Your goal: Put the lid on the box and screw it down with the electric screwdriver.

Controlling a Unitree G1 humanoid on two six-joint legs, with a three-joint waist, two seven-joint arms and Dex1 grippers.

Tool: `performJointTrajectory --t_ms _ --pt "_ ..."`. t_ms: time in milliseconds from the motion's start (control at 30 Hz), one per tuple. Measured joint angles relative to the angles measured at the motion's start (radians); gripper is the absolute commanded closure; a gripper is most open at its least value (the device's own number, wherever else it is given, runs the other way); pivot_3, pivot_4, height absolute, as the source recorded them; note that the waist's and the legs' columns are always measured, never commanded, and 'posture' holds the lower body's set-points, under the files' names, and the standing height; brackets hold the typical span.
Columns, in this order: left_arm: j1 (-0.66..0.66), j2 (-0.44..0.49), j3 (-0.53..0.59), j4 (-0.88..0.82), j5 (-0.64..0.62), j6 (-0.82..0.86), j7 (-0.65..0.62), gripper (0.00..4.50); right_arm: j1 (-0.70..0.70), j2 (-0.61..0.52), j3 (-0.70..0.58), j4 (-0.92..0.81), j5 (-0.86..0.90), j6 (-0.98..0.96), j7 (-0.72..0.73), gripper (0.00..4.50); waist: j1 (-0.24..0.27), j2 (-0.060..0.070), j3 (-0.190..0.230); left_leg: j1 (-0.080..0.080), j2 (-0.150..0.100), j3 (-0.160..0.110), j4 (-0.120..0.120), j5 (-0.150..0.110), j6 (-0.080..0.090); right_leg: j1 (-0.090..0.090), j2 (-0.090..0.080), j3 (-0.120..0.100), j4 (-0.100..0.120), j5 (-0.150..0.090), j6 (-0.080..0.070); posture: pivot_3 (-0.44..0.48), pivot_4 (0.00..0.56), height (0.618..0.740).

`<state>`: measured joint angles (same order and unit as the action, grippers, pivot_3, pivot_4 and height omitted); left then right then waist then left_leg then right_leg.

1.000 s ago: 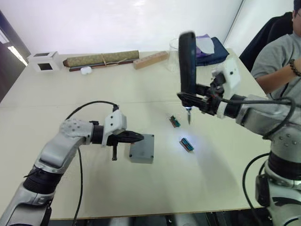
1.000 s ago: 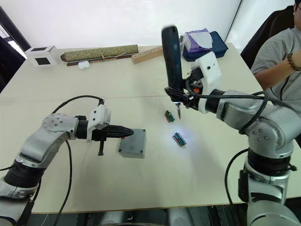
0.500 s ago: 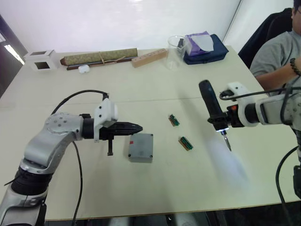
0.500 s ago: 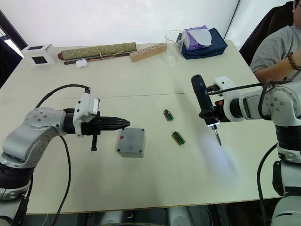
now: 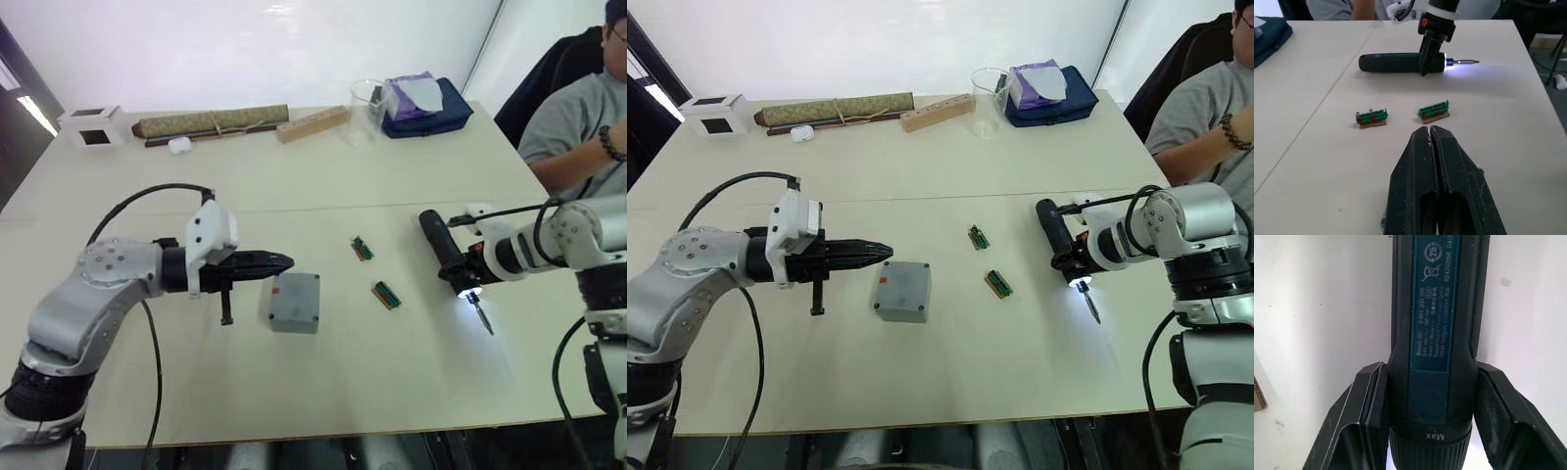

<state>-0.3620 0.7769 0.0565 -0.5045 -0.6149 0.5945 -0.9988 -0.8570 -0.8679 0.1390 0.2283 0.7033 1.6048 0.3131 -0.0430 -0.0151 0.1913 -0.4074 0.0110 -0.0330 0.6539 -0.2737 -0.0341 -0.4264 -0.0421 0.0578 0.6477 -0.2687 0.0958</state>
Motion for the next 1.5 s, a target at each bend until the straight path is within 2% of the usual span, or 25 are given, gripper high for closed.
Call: performJointTrajectory --t_ms 33,133,167,367,500,567,600,667,700,833,867,933,1000,1133,1200,1367,1500 --pt "0.005 0.0 0.002 -0.01 -0.006 0.007 0.007 4.5 -0.001 0.006 -0.001 0.003 -0.013 -0.001 0.006 1.39 0.0 0.0 0.0 0.0 0.0 0.0 0.001 0.0 0.0 0.0 0.0 0.0 0.0 0.0 0.0 0.0 0.15 0.736" --pt "0.017 0.005 0.007 -0.033 -0.01 0.016 0.028 4.5 -0.009 0.025 -0.008 0.004 -0.036 0.003 0.032 0.29 -0.001 -0.002 -0.001 0.0 0.001 -0.001 0.003 0.0 0.0 0.001 0.002 0.0 0.002 0.0 0.0 0.0 0.15 0.736" --pt "0.021 0.008 0.01 -0.039 -0.01 0.018 0.032 4.5 -0.009 0.026 -0.009 0.003 -0.039 0.003 0.041 0.07 -0.001 -0.002 -0.001 0.0 0.001 -0.001 0.004 0.0 0.0 0.001 0.002 0.0 0.002 0.0 0.0 0.0 0.15 0.736" --pt "0.045 0.028 0.011 -0.047 -0.017 0.027 0.045 4.5 -0.002 -0.02 0.016 -0.066 -0.082 -0.036 0.101 0.02 0.004 0.001 0.001 -0.001 0.0 0.0 0.005 0.0 0.0 0.001 0.001 0.0 0.002 0.001 0.001 0.0 0.15 0.736" --pt "0.076 0.068 0.015 0.024 0.04 -0.016 0.035 4.5 -0.021 -0.114 0.015 -0.258 -0.085 -0.173 0.234 0.02 -0.002 0.003 0.002 -0.001 0.001 0.0 0.005 0.0 0.0 0.0 0.001 0.0 0.002 0.001 0.001 0.0 0.15 0.736" --pt "0.08 0.082 0.016 0.06 0.068 -0.041 0.027 4.5 -0.033 -0.121 -0.018 -0.321 -0.059 -0.212 0.294 0.45 -0.003 0.003 0.002 -0.001 0.001 0.0 0.005 0.0 0.0 0.0 0.002 0.0 0.002 0.001 0.001 0.0 0.15 0.736" --pt "0.085 0.09 0.016 0.076 0.081 -0.053 0.017 4.5 -0.033 -0.124 -0.042 -0.368 -0.026 -0.225 0.341 0.53 -0.001 0.003 0.002 -0.001 0.002 0.0 0.005 0.0 0.0 0.0 0.002 0.0 0.002 0.001 0.001 0.0 0.15 0.736" --pt "0.094 0.105 0.014 0.109 0.092 -0.072 -0.006 4.5 0.004 -0.136 -0.078 -0.481 0.033 -0.239 0.408 1.2 0.002 0.002 0.002 -0.001 0.002 -0.001 0.004 0.0 0.0 0.0 0.002 -0.001 0.002 0.001 0.001 0.0 0.15 0.736" --pt "0.097 0.117 0.008 0.141 0.107 -0.083 -0.025 4.5 0.045 -0.135 -0.096 -0.56 0.06 -0.252 0.431 1.4 0.004 0.002 0.001 -0.001 0.002 -0.002 0.004 0.0 0.0 0.0 0.002 -0.001 0.002 0.001 0.001 0.0 0.15 0.736" --pt "0.081 0.121 -0.051 0.279 0.184 -0.15 -0.082 4.5 0.256 -0.079 -0.061 -0.732 0.06 -0.326 0.421 2.96 0.015 0.001 0.001 -0.002 0.0 0.0 0.007 0.0 0.0 0.001 -0.001 -0.001 0.002 0.001 0.001 0.0 0.15 0.736" --pt "0.079 0.12 -0.058 0.292 0.192 -0.154 -0.087 4.5 0.272 -0.062 -0.05 -0.742 0.058 -0.333 0.416 3.11 0.015 0.001 0.001 -0.002 0.0 0.0 0.007 0.0 0.0 0.001 -0.001 -0.001 0.002 0.001 0.001 0.0 0.15 0.736" --pt "0.063 0.112 -0.088 0.331 0.214 -0.175 -0.107 4.5 0.303 0.005 -0.023 -0.766 0.051 -0.353 0.389 3.91 0.015 0.001 0.001 -0.002 0.0 0.001 0.009 0.0 0.0 0.001 -0.001 0.0 0.002 0.002 0.003 0.0 0.15 0.736" --pt "0.051 0.105 -0.111 0.358 0.23 -0.197 -0.132 4.5 0.306 0.063 0.024 -0.776 0.024 -0.381 0.358 4.35 0.014 0.001 0.001 -0.002 0.001 0.0 0.009 0.0 0.0 0.001 0.0 -0.001 0.003 0.002 0.003 0.0 0.15 0.736" --pt "0.038 0.073 -0.156 0.386 0.239 -0.21 -0.166 4.5 0.347 0.143 0.181 -0.775 -0.058 -0.447 0.333 4.35 0.017 0.001 0.001 -0.002 0.0 0.0 0.009 0.0 0.0 0.001 0.0 -0.001 0.004 0.002 0.002 0.0 0.15 0.736" --pt "0.031 0.058 -0.164 0.394 0.248 -0.211 -0.174 4.5 0.35 0.164 0.216 -0.774 -0.075 -0.466 0.335 4.35 0.023 0.001 0.001 -0.002 0.0 0.0 0.01 0.0 0.0 0.001 -0.001 -0.001 0.005 0.002 0.003 0.0 0.15 0.736" --pt "-0.032 -0.01 -0.24 0.445 0.297 -0.23 -0.184 4.5 0.349 0.245 0.281 -0.734 -0.122 -0.483 0.323 4.35 0.026 0.0 0.001 -0.001 0.0 -0.001 0.011 0.0 0.0 0.001 0.0 -0.001 0.007 0.002 0.002 0.0 0.15 0.736" --pt "-0.081 -0.053 -0.256 0.512 0.33 -0.236 -0.186 4.5 0.35 0.268 0.283 -0.726 -0.132 -0.475 0.32 4.35 0.026 0.0 0.001 -0.001 0.0 -0.001 0.011 0.0 0.0 0.001 0.0 -0.001 0.007 0.002 0.002 0.0 0.15 0.736"
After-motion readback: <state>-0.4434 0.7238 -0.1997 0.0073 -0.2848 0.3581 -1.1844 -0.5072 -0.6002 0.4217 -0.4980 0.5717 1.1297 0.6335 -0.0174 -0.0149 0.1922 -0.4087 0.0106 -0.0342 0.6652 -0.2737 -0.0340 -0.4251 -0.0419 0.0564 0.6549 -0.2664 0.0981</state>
